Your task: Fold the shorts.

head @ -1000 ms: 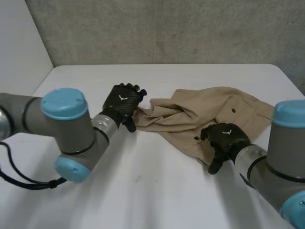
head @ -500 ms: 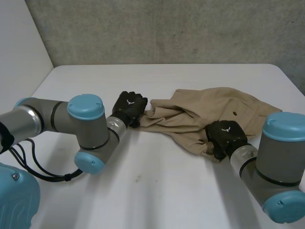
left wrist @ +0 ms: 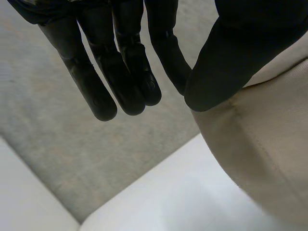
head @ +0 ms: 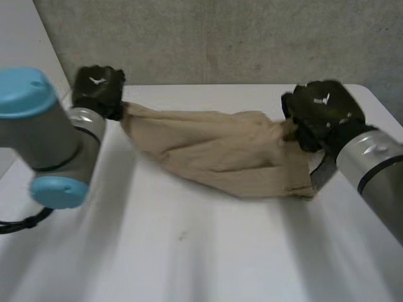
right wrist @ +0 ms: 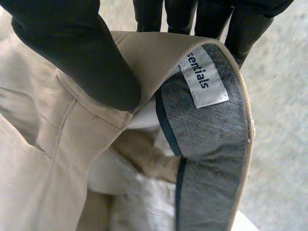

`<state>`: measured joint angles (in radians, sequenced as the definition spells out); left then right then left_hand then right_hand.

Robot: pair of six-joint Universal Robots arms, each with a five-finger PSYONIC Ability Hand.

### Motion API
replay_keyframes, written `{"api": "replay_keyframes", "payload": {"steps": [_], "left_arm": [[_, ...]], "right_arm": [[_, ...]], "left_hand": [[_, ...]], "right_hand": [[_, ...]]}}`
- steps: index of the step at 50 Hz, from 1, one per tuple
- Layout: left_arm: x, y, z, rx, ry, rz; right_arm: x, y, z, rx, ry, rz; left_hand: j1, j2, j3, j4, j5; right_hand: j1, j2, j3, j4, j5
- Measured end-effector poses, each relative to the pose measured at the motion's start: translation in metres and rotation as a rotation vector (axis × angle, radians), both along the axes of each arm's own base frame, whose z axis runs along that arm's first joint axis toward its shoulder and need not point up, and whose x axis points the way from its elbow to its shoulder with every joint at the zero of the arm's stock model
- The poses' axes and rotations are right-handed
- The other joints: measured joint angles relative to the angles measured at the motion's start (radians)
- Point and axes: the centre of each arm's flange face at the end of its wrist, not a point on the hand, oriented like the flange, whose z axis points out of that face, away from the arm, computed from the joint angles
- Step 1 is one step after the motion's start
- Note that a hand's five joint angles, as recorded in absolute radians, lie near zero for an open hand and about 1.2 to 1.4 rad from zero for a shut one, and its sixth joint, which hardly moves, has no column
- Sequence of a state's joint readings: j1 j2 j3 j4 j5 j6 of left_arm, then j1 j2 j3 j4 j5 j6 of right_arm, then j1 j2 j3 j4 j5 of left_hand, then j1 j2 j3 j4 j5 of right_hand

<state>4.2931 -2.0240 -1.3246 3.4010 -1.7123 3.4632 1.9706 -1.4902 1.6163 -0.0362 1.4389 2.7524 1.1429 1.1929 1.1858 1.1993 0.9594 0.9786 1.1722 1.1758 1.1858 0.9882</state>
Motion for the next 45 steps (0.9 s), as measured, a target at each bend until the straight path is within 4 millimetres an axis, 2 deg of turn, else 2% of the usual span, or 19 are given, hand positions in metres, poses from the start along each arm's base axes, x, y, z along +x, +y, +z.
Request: {"api": "replay_keyframes", "payload": {"steps": [1, 3, 8, 9, 11, 12, 13, 14, 16, 18, 23, 25, 27, 31, 35, 36, 42, 44, 45], "left_arm": [[0.011, 0.009, 0.011, 0.002, 0.013, 0.014], [0.018, 0.019, 0.016, 0.026, 0.024, 0.018], [0.026, 0.036, 0.012, 0.104, 0.035, 0.015], [0.028, 0.047, 0.005, 0.170, 0.036, 0.011], [0.029, 0.053, -0.001, 0.211, 0.035, 0.007], [0.029, 0.058, -0.008, 0.251, 0.032, 0.005], [0.029, 0.058, -0.008, 0.251, 0.032, 0.005], [0.029, 0.059, -0.014, 0.279, 0.029, 0.005], [0.028, 0.057, -0.022, 0.297, 0.025, 0.008], [0.027, 0.053, -0.027, 0.302, 0.024, 0.011], [0.023, 0.034, -0.038, 0.288, 0.028, 0.023], [0.023, 0.034, -0.038, 0.288, 0.028, 0.023], [0.023, 0.025, -0.041, 0.276, 0.034, 0.029], [0.025, 0.027, -0.039, 0.274, 0.036, 0.029], [0.030, 0.045, -0.031, 0.276, 0.036, 0.008], [0.031, 0.057, -0.028, 0.282, 0.035, -0.018], [0.027, 0.099, -0.021, 0.296, 0.040, -0.155], [0.023, 0.121, -0.021, 0.310, 0.043, -0.239], [0.022, 0.125, -0.022, 0.314, 0.043, -0.252]], "right_arm": [[0.001, 0.001, 0.011, -0.030, -0.015, 0.014], [0.002, 0.001, 0.017, -0.042, -0.020, 0.027], [0.004, 0.000, 0.017, -0.032, -0.013, 0.039], [0.006, -0.005, 0.006, 0.011, 0.021, 0.046], [0.008, -0.008, -0.003, 0.041, 0.051, 0.048], [0.010, -0.013, -0.014, 0.071, 0.090, 0.050], [0.010, -0.013, -0.014, 0.071, 0.090, 0.050], [0.012, -0.019, -0.025, 0.096, 0.131, 0.049], [0.014, -0.025, -0.036, 0.113, 0.173, 0.044], [0.015, -0.030, -0.043, 0.121, 0.203, 0.033], [0.016, -0.045, -0.062, 0.135, 0.277, -0.021], [0.016, -0.045, -0.062, 0.135, 0.277, -0.021], [0.015, -0.049, -0.068, 0.141, 0.297, -0.053], [0.013, -0.049, -0.071, 0.146, 0.299, -0.066], [0.011, -0.045, -0.072, 0.146, 0.289, -0.075], [0.010, -0.044, -0.071, 0.141, 0.281, -0.076], [0.009, -0.041, -0.068, 0.135, 0.261, -0.077], [0.009, -0.040, -0.068, 0.137, 0.256, -0.078], [0.009, -0.040, -0.068, 0.138, 0.255, -0.078]], "left_hand": [[0.000, 0.000, 0.000, 0.000, 0.000], [0.000, 0.001, 0.000, 0.000, 0.000], [0.000, 0.001, 0.000, 0.000, 0.000], [0.000, 0.001, 0.001, 0.000, 0.000], [0.000, 0.001, 0.002, -0.001, 0.000], [-0.116, -0.139, -0.122, -0.131, -0.092], [-0.116, -0.139, -0.122, -0.131, -0.092], [-0.318, -0.336, -0.312, -0.327, -0.270], [-0.480, -0.504, -0.488, -0.508, -0.445], [-0.496, -0.535, -0.524, -0.545, -0.483], [-0.500, -0.557, -0.546, -0.564, -0.505], [-0.500, -0.557, -0.546, -0.564, -0.505], [-0.500, -0.557, -0.546, -0.564, -0.505], [-0.500, -0.557, -0.546, -0.564, -0.505], [-0.525, -0.583, -0.573, -0.586, -0.529], [-0.525, -0.583, -0.573, -0.586, -0.529], [-0.525, -0.581, -0.573, -0.586, -0.527], [-0.525, -0.581, -0.572, -0.585, -0.526], [-0.525, -0.581, -0.572, -0.585, -0.526]], "right_hand": [[0.000, 0.000, 0.000, 0.000, 0.000], [0.000, 0.000, 0.000, 0.000, 0.001], [0.000, 0.000, 0.000, 0.000, 0.001], [0.000, 0.000, 0.000, 0.000, 0.001], [0.000, 0.000, 0.000, 0.000, 0.001], [0.000, 0.000, 0.000, 0.000, 0.001], [0.000, 0.000, 0.000, 0.000, 0.001], [0.000, 0.000, 0.000, 0.000, 0.001], [0.000, 0.000, 0.000, 0.001, 0.001], [0.000, 0.000, 0.000, 0.001, 0.001], [0.000, 0.000, 0.000, 0.001, 0.001], [0.000, 0.000, 0.000, 0.001, 0.001], [0.000, 0.000, 0.000, 0.001, 0.001], [0.000, 0.000, 0.000, 0.001, 0.001], [0.000, 0.000, 0.000, 0.001, 0.001], [0.000, 0.000, 0.000, 0.001, 0.001], [0.000, 0.000, 0.000, 0.001, 0.001], [0.000, 0.000, 0.000, 0.001, 0.001], [0.000, 0.000, 0.000, 0.001, 0.001]]}}
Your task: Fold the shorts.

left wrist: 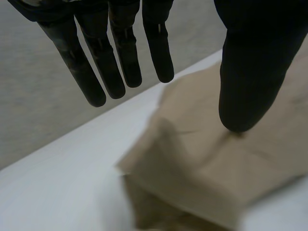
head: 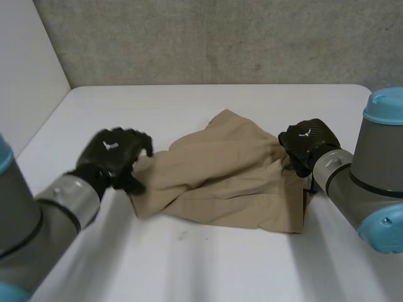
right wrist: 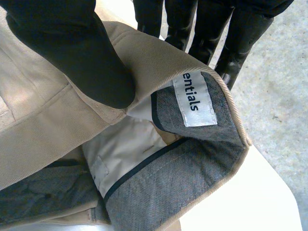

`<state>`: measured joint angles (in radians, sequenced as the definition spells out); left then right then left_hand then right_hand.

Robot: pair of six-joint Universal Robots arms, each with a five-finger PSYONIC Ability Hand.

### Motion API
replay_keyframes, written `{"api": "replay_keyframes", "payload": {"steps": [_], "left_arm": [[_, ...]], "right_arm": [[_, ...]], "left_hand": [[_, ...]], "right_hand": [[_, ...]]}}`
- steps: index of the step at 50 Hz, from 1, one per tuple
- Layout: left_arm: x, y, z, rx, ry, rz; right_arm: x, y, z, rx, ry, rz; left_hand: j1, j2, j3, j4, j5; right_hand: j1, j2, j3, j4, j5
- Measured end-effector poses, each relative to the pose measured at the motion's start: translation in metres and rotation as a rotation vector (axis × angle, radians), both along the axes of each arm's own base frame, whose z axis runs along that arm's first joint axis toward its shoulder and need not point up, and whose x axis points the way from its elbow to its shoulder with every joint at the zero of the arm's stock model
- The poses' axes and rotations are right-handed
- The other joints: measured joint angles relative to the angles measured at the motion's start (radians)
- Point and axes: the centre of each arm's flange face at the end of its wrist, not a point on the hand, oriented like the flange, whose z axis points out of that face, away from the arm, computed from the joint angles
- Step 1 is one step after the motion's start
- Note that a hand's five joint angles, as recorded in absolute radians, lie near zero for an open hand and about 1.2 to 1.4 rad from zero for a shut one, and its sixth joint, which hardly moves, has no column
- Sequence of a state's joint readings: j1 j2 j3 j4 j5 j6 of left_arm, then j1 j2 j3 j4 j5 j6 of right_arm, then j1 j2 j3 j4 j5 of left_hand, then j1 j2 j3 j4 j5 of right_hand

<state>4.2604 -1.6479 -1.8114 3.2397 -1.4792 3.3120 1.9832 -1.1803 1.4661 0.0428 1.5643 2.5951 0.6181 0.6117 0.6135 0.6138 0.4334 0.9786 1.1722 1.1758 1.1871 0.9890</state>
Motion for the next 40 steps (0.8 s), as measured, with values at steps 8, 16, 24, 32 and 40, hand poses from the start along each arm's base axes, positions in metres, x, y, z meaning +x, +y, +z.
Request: {"api": "replay_keyframes", "payload": {"steps": [8, 16, 24, 32, 40], "left_arm": [[-0.012, 0.037, -0.026, 0.092, -0.032, -0.124], [-0.012, 0.013, -0.061, 0.152, -0.114, -0.001], [-0.005, -0.029, -0.075, 0.105, -0.146, 0.142], [-0.010, -0.043, -0.072, 0.001, -0.153, 0.142], [-0.014, -0.051, -0.082, -0.066, -0.234, 0.110]], "right_arm": [[0.000, 0.000, -0.002, 0.005, 0.000, -0.001], [-0.001, 0.003, -0.005, 0.020, 0.006, -0.001], [-0.004, 0.010, -0.014, 0.053, 0.020, 0.002], [-0.006, 0.017, -0.023, 0.085, 0.034, 0.005], [-0.007, 0.022, -0.030, 0.103, 0.042, 0.008]], "left_hand": [[0.001, 0.000, 0.001, 0.001, 0.000], [-0.001, -0.002, -0.001, -0.001, -0.003], [-0.040, -0.035, -0.032, -0.040, -0.041], [-0.040, -0.036, -0.032, -0.040, -0.041], [-0.040, -0.038, -0.032, -0.040, -0.042]], "right_hand": [[0.000, 0.000, 0.000, 0.000, 0.000], [0.000, 0.000, 0.000, 0.000, 0.000], [0.000, 0.000, 0.000, 0.004, 0.000], [0.000, 0.000, 0.000, 0.004, 0.000], [0.000, 0.000, 0.000, 0.004, 0.000]]}}
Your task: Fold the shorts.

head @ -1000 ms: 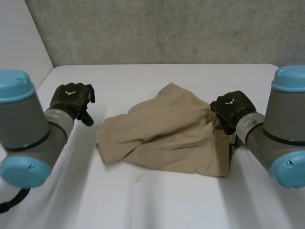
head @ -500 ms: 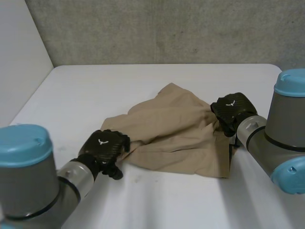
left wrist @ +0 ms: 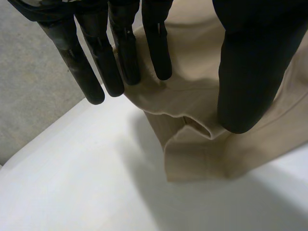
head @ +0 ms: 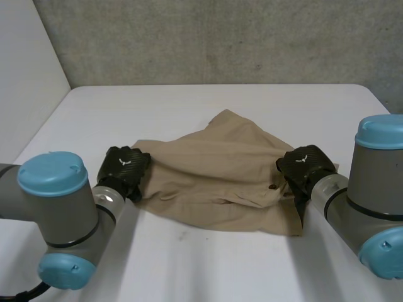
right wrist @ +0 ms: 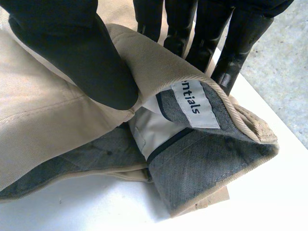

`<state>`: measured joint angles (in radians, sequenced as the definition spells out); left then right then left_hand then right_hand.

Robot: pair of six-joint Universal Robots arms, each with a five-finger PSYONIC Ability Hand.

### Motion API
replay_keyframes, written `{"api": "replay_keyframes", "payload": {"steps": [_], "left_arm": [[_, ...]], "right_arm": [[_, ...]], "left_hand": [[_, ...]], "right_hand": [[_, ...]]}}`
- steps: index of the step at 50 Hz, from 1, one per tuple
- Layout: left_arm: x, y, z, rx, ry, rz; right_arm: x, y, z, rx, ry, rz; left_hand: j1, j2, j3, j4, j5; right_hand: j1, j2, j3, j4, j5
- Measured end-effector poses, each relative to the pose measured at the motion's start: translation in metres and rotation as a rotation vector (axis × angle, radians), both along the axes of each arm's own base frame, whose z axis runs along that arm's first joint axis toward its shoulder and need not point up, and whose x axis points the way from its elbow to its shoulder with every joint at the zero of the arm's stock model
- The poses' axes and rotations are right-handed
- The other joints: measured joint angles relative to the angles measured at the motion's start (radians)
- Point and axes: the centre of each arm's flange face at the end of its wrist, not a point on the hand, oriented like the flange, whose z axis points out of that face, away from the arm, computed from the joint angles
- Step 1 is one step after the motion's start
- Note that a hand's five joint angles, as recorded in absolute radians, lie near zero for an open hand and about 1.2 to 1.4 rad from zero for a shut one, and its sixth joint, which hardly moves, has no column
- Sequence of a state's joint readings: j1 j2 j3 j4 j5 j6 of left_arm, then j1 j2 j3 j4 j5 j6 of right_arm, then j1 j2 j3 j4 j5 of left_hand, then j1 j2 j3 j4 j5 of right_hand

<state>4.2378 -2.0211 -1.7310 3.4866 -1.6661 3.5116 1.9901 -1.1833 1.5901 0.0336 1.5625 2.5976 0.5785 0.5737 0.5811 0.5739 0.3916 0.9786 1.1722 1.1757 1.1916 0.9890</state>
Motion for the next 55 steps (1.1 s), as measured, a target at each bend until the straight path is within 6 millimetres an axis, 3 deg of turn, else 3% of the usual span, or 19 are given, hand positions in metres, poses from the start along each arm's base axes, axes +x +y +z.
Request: {"api": "replay_keyframes", "payload": {"steps": [16, 18, 19, 23, 26, 31, 32, 33, 34, 36, 37, 39, 42, 45, 51, 55], "left_arm": [[-0.004, -0.022, -0.017, -0.010, -0.063, -0.004], [-0.005, -0.025, -0.018, -0.011, -0.062, -0.002], [-0.005, -0.026, -0.018, -0.011, -0.061, -0.002], [-0.007, -0.029, -0.014, -0.022, -0.056, -0.002], [-0.007, -0.031, 0.001, -0.057, -0.040, 0.001], [0.000, -0.033, 0.055, -0.169, 0.020, 0.026], [0.003, -0.031, 0.078, -0.216, 0.047, 0.036], [0.004, -0.030, 0.085, -0.231, 0.057, 0.039], [0.009, -0.027, 0.108, -0.279, 0.090, 0.048], [0.013, -0.021, 0.134, -0.334, 0.135, 0.056], [0.018, -0.014, 0.157, -0.385, 0.180, 0.062], [0.023, -0.005, 0.181, -0.435, 0.231, 0.065], [0.030, 0.010, 0.217, -0.505, 0.312, 0.064], [0.042, 0.038, 0.266, -0.584, 0.436, 0.052], [0.062, 0.085, 0.331, -0.682, 0.625, 0.015], [0.071, 0.107, 0.357, -0.732, 0.696, -0.005]], "right_arm": [[0.000, 0.002, -0.005, -0.007, -0.003, -0.002], [0.001, 0.003, -0.006, -0.007, -0.008, -0.002], [0.001, 0.003, -0.006, -0.006, -0.010, -0.001], [0.003, 0.005, -0.006, -0.004, -0.016, 0.004], [0.005, 0.005, -0.002, -0.013, -0.023, 0.009], [0.005, 0.005, 0.027, -0.086, -0.058, 0.012], [0.005, 0.006, 0.046, -0.136, -0.081, 0.012], [0.005, 0.006, 0.050, -0.145, -0.085, 0.012], [0.004, 0.008, 0.067, -0.191, -0.106, 0.012], [0.002, 0.010, 0.089, -0.250, -0.132, 0.012], [0.000, 0.013, 0.104, -0.291, -0.150, 0.011], [-0.002, 0.016, 0.120, -0.332, -0.169, 0.009], [-0.007, 0.025, 0.157, -0.426, -0.210, 0.007], [-0.016, 0.042, 0.202, -0.537, -0.261, 0.006], [-0.030, 0.073, 0.261, -0.691, -0.334, 0.005], [-0.037, 0.089, 0.287, -0.762, -0.370, 0.006]], "left_hand": [[0.023, 0.027, 0.019, 0.019, 0.027], [0.466, 0.443, 0.418, 0.429, 0.429], [0.521, 0.492, 0.481, 0.493, 0.490], [0.552, 0.615, 0.601, 0.618, 0.568], [0.552, 0.619, 0.605, 0.620, 0.568], [0.552, 0.620, 0.605, 0.621, 0.568], [0.552, 0.620, 0.605, 0.621, 0.568], [0.552, 0.620, 0.605, 0.621, 0.568], [0.552, 0.620, 0.605, 0.621, 0.568], [0.552, 0.620, 0.605, 0.621, 0.568], [0.552, 0.620, 0.605, 0.621, 0.568], [0.552, 0.620, 0.605, 0.621, 0.568], [0.552, 0.621, 0.607, 0.623, 0.568], [0.552, 0.622, 0.607, 0.624, 0.568], [0.552, 0.623, 0.609, 0.625, 0.568], [0.552, 0.623, 0.609, 0.625, 0.568]], "right_hand": [[0.000, 0.000, 0.000, 0.000, 0.000], [0.000, 0.000, 0.000, 0.000, 0.000], [0.000, 0.000, 0.000, 0.000, 0.000], [0.000, 0.000, 0.000, 0.000, 0.000], [0.000, 0.000, 0.000, 0.000, 0.000], [0.000, 0.000, 0.000, 0.000, 0.000], [0.000, 0.000, 0.000, 0.000, 0.000], [0.000, 0.000, 0.000, 0.000, 0.000], [0.000, 0.000, 0.000, 0.000, 0.000], [0.000, 0.000, 0.000, 0.000, 0.000], [0.000, 0.000, 0.000, 0.000, 0.000], [0.000, 0.000, 0.000, 0.000, 0.000], [0.000, 0.000, 0.000, 0.000, 0.000], [0.000, 0.000, 0.008, 0.000, 0.000], [0.000, 0.000, 0.008, 0.000, 0.000], [0.000, 0.000, 0.008, 0.000, 0.000]]}}
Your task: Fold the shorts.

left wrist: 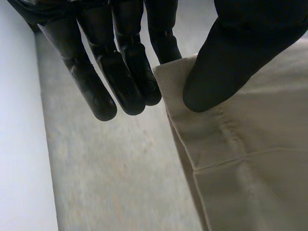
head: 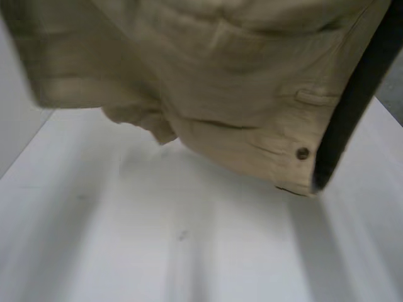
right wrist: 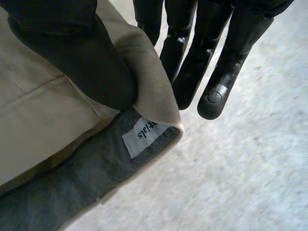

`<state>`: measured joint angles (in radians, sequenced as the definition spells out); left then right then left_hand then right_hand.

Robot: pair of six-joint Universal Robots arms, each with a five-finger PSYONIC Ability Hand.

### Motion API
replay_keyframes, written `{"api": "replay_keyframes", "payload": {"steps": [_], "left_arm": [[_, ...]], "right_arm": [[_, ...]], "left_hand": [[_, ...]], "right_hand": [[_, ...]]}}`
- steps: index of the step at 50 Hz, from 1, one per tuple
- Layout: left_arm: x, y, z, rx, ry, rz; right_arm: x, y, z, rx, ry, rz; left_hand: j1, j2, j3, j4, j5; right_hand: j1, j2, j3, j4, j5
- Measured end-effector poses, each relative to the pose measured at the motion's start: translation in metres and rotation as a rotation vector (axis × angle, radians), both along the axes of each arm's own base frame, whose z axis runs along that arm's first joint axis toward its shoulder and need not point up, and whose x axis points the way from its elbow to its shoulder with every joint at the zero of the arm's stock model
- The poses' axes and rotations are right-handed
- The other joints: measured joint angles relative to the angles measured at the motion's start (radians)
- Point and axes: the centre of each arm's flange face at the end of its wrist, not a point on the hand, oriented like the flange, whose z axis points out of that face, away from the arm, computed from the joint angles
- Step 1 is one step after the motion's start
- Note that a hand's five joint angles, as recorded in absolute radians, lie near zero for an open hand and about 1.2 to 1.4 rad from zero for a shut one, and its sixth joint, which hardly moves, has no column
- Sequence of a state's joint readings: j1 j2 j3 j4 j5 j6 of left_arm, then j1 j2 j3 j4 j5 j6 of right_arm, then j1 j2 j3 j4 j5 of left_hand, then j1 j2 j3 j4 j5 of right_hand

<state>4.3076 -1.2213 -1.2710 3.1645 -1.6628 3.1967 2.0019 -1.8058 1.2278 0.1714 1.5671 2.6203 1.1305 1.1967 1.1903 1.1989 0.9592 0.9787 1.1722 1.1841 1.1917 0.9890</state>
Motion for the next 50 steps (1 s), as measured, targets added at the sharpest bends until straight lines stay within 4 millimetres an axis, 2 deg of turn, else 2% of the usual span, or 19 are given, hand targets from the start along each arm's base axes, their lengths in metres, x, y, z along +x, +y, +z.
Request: {"api": "replay_keyframes", "payload": {"steps": [3, 8, 10, 14, 17, 19, 20, 22, 23, 26, 33, 37, 41, 43, 45, 46, 48, 49, 50], "left_arm": [[0.005, 0.012, 0.014, -0.040, 0.029, -0.010], [0.005, 0.013, 0.017, -0.042, 0.030, -0.011], [0.003, 0.006, 0.010, -0.015, 0.014, -0.010], [-0.007, -0.019, -0.017, 0.088, -0.041, -0.009], [-0.019, -0.053, -0.060, 0.235, -0.109, -0.007], [-0.019, -0.053, -0.060, 0.235, -0.109, -0.007], [-0.028, -0.080, -0.098, 0.358, -0.161, -0.005], [-0.035, -0.100, -0.129, 0.450, -0.199, -0.003], [-0.035, -0.100, -0.129, 0.450, -0.199, -0.003], [-0.047, -0.134, -0.184, 0.601, -0.262, 0.001], [-0.066, -0.185, -0.264, 0.737, -0.346, 0.015], [-0.076, -0.213, -0.279, 0.682, -0.350, 0.035], [-0.085, -0.247, -0.266, 0.513, -0.290, 0.081], [-0.088, -0.254, -0.261, 0.464, -0.269, 0.091], [-0.096, -0.266, -0.254, 0.371, -0.234, 0.096], [-0.099, -0.269, -0.254, 0.345, -0.227, 0.094], [-0.106, -0.273, -0.257, 0.307, -0.226, 0.079], [-0.110, -0.274, -0.261, 0.292, -0.234, 0.068], [-0.112, -0.275, -0.264, 0.285, -0.241, 0.062]], "right_arm": [[-0.004, 0.009, 0.013, -0.036, -0.023, 0.003], [-0.003, 0.008, 0.012, -0.020, -0.022, 0.007], [-0.001, 0.002, 0.005, 0.008, -0.009, 0.009], [0.012, -0.024, -0.030, 0.132, 0.052, 0.028], [0.026, -0.053, -0.077, 0.283, 0.116, 0.049], [0.026, -0.053, -0.077, 0.283, 0.116, 0.049], [0.033, -0.076, -0.118, 0.412, 0.157, 0.057], [0.038, -0.093, -0.152, 0.511, 0.181, 0.059], [0.038, -0.093, -0.152, 0.511, 0.181, 0.059], [0.047, -0.116, -0.202, 0.627, 0.200, 0.064], [0.062, -0.153, -0.260, 0.642, 0.196, 0.061], [0.070, -0.179, -0.269, 0.535, 0.155, 0.029], [0.077, -0.212, -0.264, 0.345, 0.071, -0.032], [0.078, -0.217, -0.263, 0.315, 0.057, -0.042], [0.082, -0.231, -0.265, 0.239, 0.029, -0.068], [0.083, -0.235, -0.267, 0.224, 0.029, -0.074], [0.085, -0.240, -0.272, 0.211, 0.039, -0.084], [0.086, -0.242, -0.275, 0.209, 0.047, -0.088], [0.086, -0.242, -0.276, 0.210, 0.052, -0.090]], "left_hand": [[0.000, 0.000, 0.000, 0.000, 0.000], [0.000, 0.000, 0.000, 0.000, 0.000], [0.000, 0.000, 0.000, 0.000, 0.000], [0.000, 0.000, 0.000, 0.000, 0.000], [0.000, 0.001, 0.000, 0.000, 0.000], [0.000, 0.001, 0.000, 0.000, 0.000], [0.000, 0.001, 0.000, 0.000, 0.000], [0.000, 0.001, 0.000, 0.000, 0.000], [0.000, 0.001, 0.000, 0.000, 0.000], [0.000, 0.001, 0.000, 0.000, 0.000], [0.000, 0.001, 0.001, 0.000, 0.000], [0.000, 0.001, 0.001, 0.000, 0.000], [0.000, 0.001, 0.001, 0.000, 0.000], [0.000, 0.001, 0.001, 0.000, 0.000], [0.000, 0.001, 0.001, 0.000, 0.000], [0.000, 0.001, 0.001, 0.000, 0.000], [-0.048, -0.052, -0.036, -0.037, -0.036], [-0.436, -0.380, -0.375, -0.380, -0.371], [-0.532, -0.463, -0.458, -0.465, -0.454]], "right_hand": [[0.000, 0.000, 0.000, 0.000, 0.000], [0.000, 0.000, 0.000, 0.000, 0.000], [0.002, 0.000, 0.000, 0.000, 0.000], [0.004, 0.000, 0.000, 0.000, 0.000], [0.004, 0.000, 0.000, 0.000, 0.000], [0.004, 0.000, 0.000, 0.000, 0.000], [0.004, 0.000, 0.000, 0.000, 0.000], [0.004, 0.000, 0.000, 0.000, 0.000], [0.004, 0.000, 0.000, 0.000, 0.000], [0.004, 0.000, 0.000, 0.000, 0.000], [0.004, 0.000, 0.002, 0.000, 0.000], [0.004, 0.000, 0.002, 0.000, 0.000], [0.004, 0.000, 0.002, 0.000, 0.000], [0.004, 0.000, 0.002, 0.000, 0.000], [-0.050, -0.048, -0.047, -0.050, -0.048], [-0.326, -0.346, -0.340, -0.342, -0.329], [-0.326, -0.346, -0.340, -0.342, -0.329], [-0.736, -0.882, -0.889, -0.886, -0.858], [-0.736, -0.882, -0.889, -0.886, -0.858]]}}
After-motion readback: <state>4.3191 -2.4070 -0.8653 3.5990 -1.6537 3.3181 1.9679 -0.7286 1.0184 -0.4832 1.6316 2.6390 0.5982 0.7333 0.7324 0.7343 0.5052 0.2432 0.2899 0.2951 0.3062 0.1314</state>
